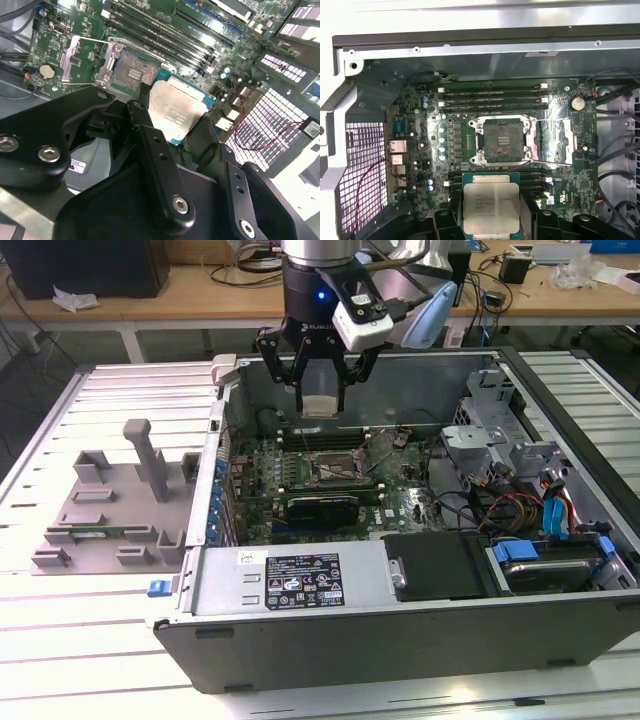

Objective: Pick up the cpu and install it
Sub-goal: 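Pick up the cpu and move it towards the insertion slot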

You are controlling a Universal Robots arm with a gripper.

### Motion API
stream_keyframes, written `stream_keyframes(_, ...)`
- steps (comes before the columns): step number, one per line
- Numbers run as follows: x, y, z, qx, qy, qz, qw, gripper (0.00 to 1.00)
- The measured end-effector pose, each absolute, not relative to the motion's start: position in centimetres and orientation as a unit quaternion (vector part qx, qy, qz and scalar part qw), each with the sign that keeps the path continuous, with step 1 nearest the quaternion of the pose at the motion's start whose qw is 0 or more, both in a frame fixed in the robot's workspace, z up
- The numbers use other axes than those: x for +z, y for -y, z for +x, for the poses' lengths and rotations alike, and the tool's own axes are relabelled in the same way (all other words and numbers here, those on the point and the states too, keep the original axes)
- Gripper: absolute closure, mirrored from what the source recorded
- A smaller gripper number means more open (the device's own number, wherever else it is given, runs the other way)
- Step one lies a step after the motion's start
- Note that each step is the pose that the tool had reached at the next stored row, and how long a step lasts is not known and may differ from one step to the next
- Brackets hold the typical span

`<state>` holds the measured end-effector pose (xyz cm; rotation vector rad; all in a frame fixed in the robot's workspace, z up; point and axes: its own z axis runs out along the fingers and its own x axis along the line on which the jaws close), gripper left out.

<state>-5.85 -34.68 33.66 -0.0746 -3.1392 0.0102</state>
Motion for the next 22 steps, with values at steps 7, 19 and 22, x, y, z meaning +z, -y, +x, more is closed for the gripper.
stream_keyframes(7, 31.6, 34.4, -4.9, 0.003, 1.0, -0.023, 0.004, 0.46)
stream_keyframes(19, 27.5, 32.9, -3.8, 0.002, 1.0, 0.003, 0.004, 0.46)
stream_keyframes(22, 26.3, 32.4, -3.7, 0.002, 1.0, 0.01, 0.004, 0.46)
